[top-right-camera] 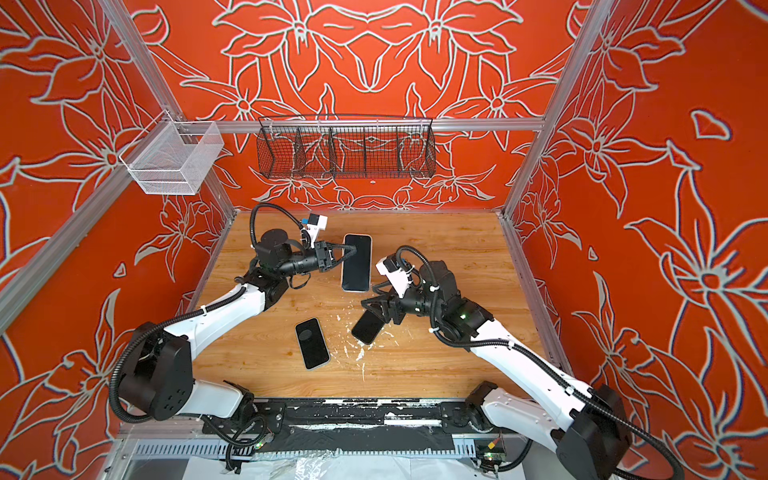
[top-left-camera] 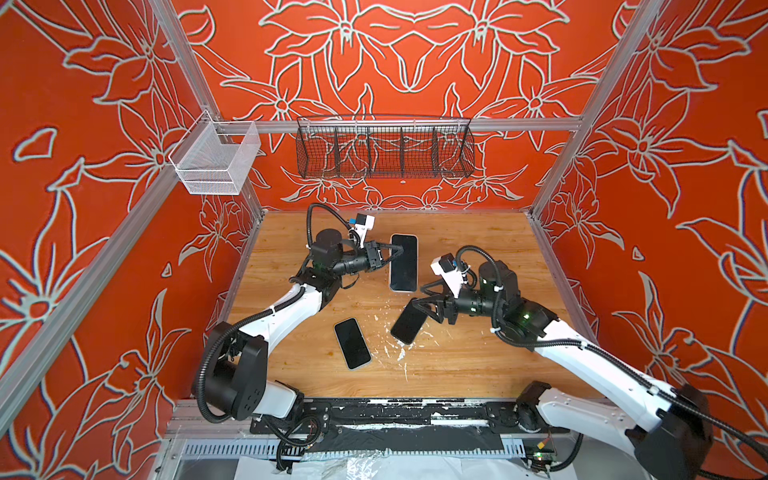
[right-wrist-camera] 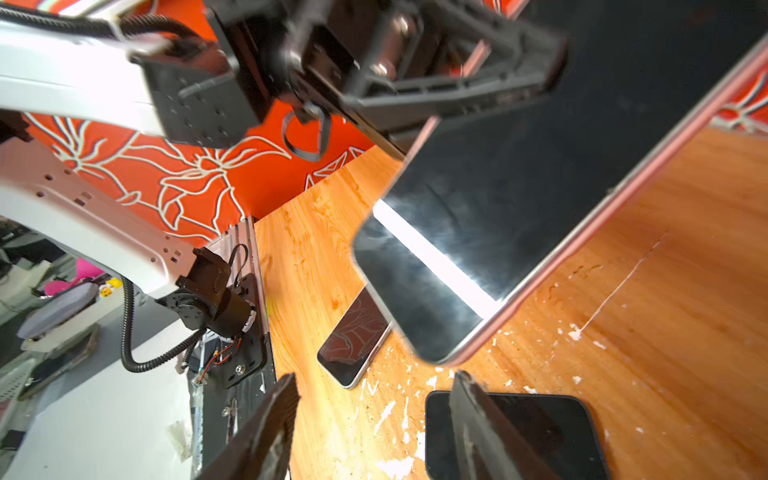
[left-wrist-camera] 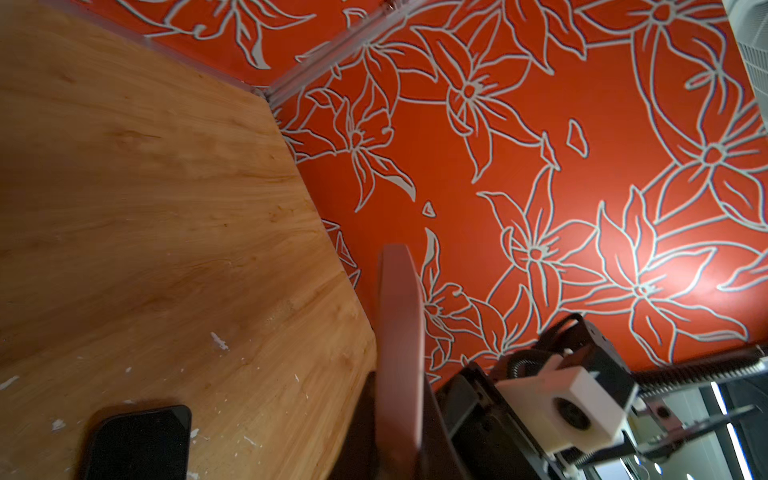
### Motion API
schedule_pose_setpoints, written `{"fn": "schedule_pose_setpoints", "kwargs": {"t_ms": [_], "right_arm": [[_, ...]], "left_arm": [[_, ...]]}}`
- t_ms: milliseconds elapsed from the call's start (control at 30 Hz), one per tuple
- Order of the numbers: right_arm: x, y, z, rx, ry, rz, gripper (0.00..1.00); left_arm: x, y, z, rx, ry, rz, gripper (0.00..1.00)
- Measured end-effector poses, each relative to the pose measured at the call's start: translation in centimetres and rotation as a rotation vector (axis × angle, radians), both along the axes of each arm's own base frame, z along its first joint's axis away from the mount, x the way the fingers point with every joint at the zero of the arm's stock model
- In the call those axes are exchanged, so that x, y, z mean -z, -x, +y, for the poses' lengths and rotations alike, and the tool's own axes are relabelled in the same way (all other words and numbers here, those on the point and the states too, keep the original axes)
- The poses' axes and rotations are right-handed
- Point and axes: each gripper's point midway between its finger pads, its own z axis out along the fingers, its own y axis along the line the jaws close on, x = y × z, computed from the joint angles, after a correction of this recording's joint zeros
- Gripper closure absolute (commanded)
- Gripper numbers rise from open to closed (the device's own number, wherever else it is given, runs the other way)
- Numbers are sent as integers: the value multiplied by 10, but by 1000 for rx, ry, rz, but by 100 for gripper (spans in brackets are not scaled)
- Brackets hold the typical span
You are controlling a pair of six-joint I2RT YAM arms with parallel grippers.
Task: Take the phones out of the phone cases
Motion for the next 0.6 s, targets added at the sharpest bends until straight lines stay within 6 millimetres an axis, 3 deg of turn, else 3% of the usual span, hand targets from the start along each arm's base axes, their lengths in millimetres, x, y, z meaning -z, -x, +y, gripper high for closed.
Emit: {"fn": "schedule_pose_setpoints", "kwargs": {"t_ms": [200, 467, 600], "right_arm": [[-4, 1, -13, 117, -111, 127, 3], [38, -8, -24, 282, -191, 362, 4], [48, -12, -24, 314, -227, 424, 6]], "left_arm": [[25, -15, 20, -201, 46, 66, 100], [45, -11, 43, -395, 176, 133, 100], [42, -11, 46, -420, 256, 141, 100]]}}
